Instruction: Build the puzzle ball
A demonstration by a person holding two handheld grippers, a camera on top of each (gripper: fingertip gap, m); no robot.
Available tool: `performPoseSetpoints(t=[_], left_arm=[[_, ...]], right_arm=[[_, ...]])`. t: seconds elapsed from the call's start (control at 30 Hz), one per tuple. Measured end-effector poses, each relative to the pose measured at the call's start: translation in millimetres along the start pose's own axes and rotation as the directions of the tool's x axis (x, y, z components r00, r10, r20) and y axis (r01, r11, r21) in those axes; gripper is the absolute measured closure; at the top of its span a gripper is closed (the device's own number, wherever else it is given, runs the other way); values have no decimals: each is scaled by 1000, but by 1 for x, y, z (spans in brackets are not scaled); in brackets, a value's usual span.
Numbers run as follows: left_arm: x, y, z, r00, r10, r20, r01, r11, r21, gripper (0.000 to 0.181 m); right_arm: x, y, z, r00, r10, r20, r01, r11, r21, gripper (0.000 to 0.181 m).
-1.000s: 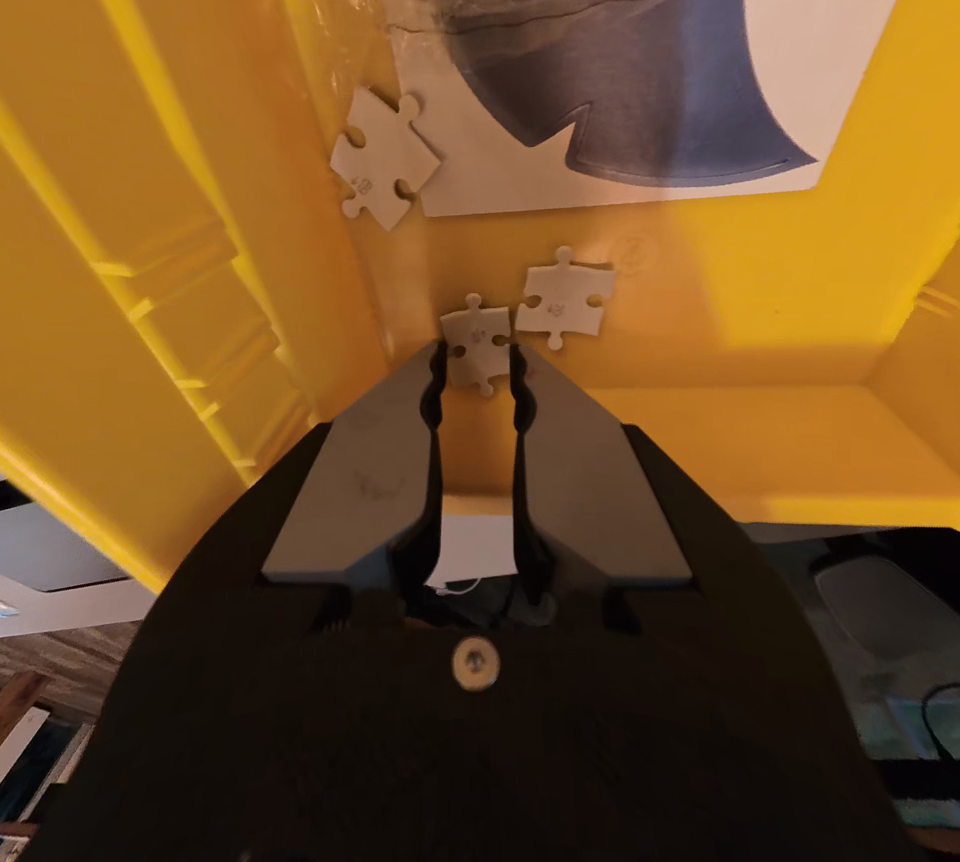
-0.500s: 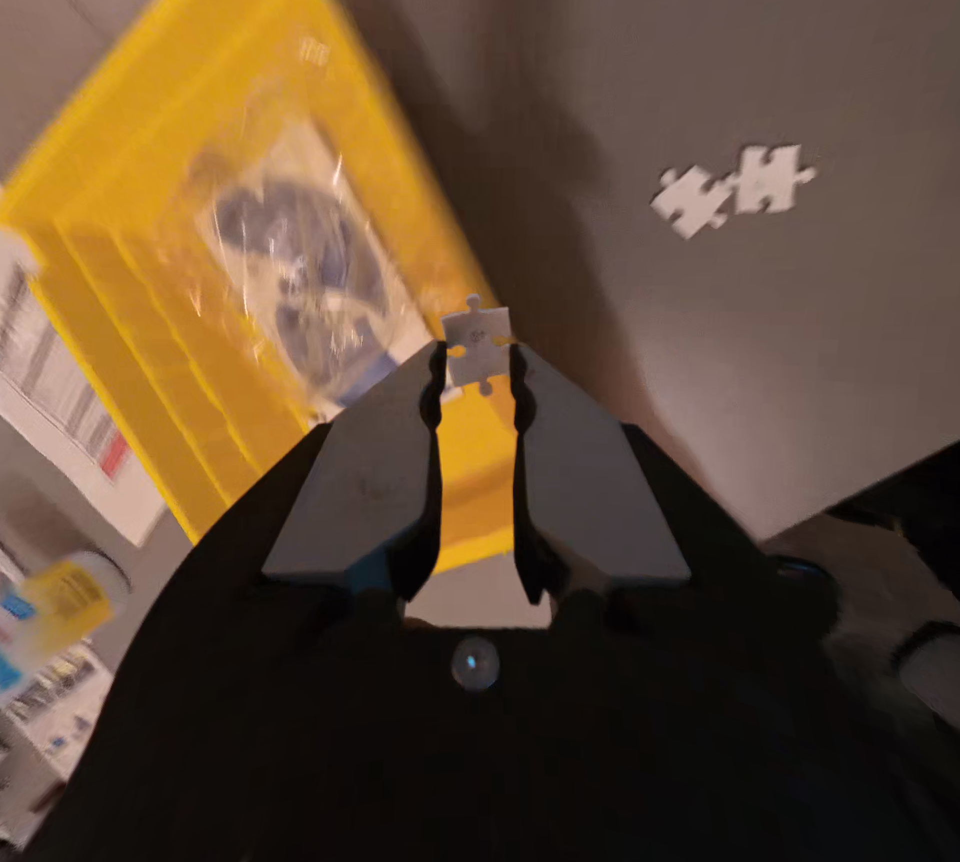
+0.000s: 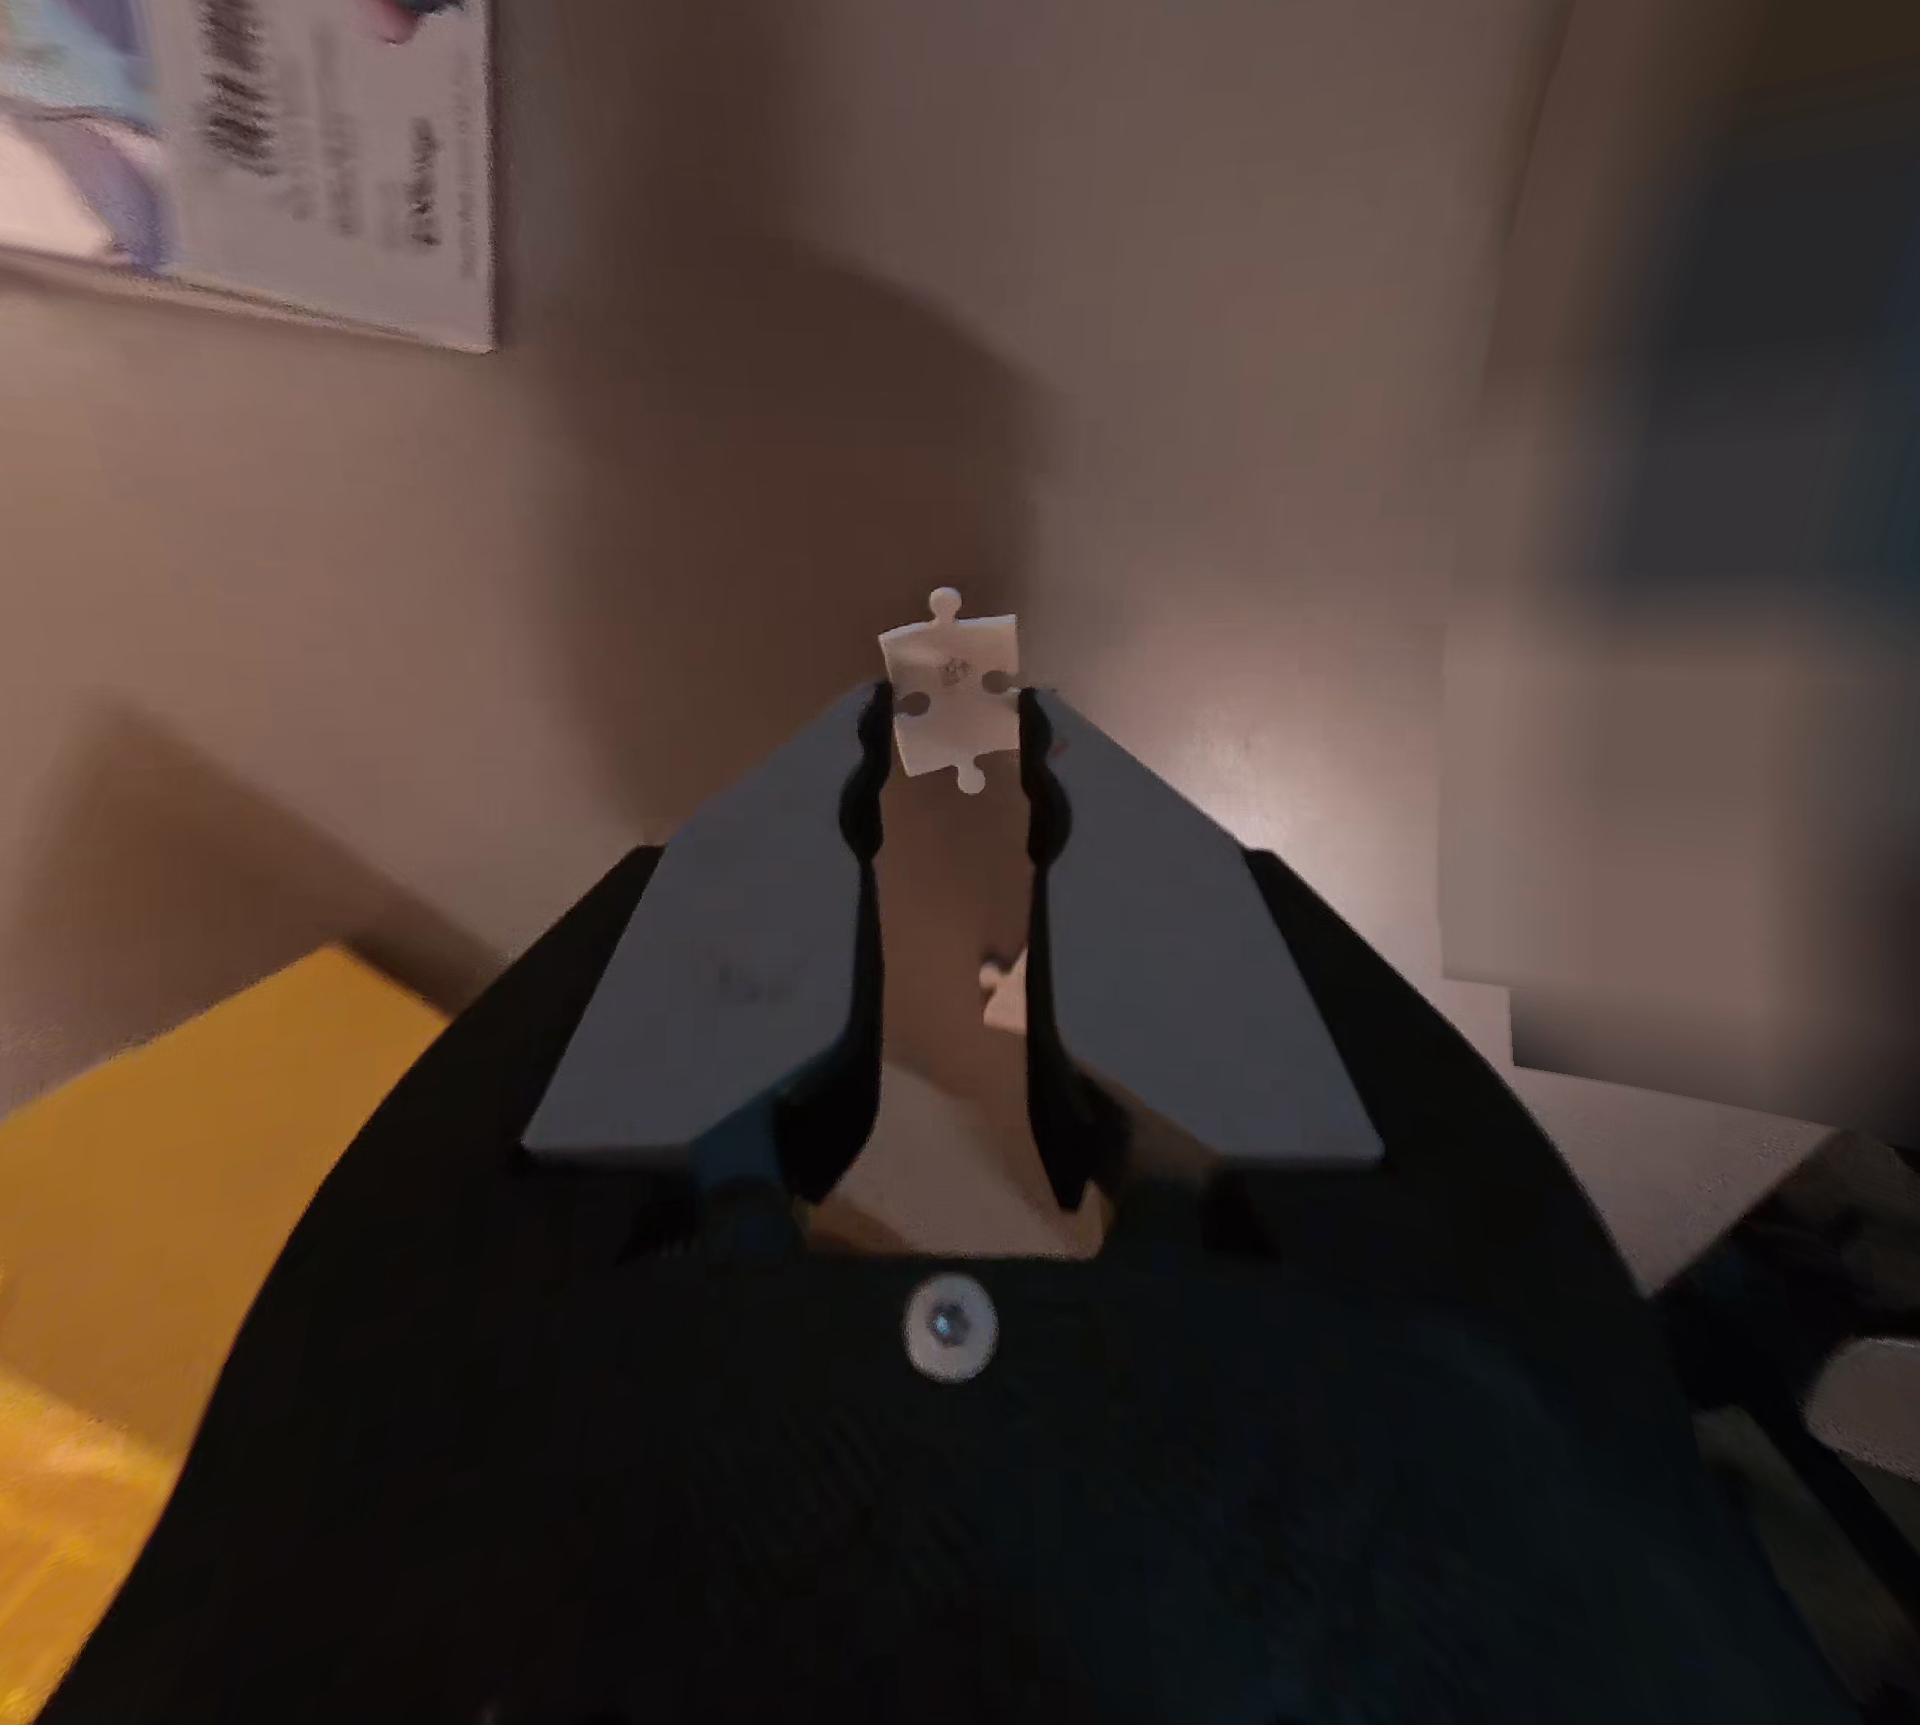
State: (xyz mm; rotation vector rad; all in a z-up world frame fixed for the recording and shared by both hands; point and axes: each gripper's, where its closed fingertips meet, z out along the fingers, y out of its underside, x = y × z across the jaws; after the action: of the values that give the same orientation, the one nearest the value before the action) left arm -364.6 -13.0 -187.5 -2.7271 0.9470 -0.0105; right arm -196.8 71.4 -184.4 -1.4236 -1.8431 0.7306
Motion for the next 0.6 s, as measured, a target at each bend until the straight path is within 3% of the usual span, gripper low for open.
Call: performPoseSetpoints(t=[0.1,0.17,0.27,0.37,0.47,0.6], left_arm=[[0,-7,29,998,-32,-47,32,999,4,160],[-5,-19,24,994,-89,-65,94,992,83,150],[-9,-16,-1,994,-100,-52,106,987,123,144],[-23,3,-46,991,-128,26,122,978,167,144],[-44,46,-100,974,-197,115,171,965,201,145],[-79,157,-142,909,-340,239,331,940,79,142]], right_arm=[[-4,2,3,1000,-16,7,16,1000,-16,160],[-4,2,3,1000,-25,1,25,1000,-16,160],[0,0,-1,1000,-11,-9,11,1000,2,160],[4,-1,-3,1000,17,-10,-17,1000,16,160],[8,1,-4,1000,21,-20,-21,1000,11,161],[5,2,-2,1000,8,-18,-8,1000,-1,161]])
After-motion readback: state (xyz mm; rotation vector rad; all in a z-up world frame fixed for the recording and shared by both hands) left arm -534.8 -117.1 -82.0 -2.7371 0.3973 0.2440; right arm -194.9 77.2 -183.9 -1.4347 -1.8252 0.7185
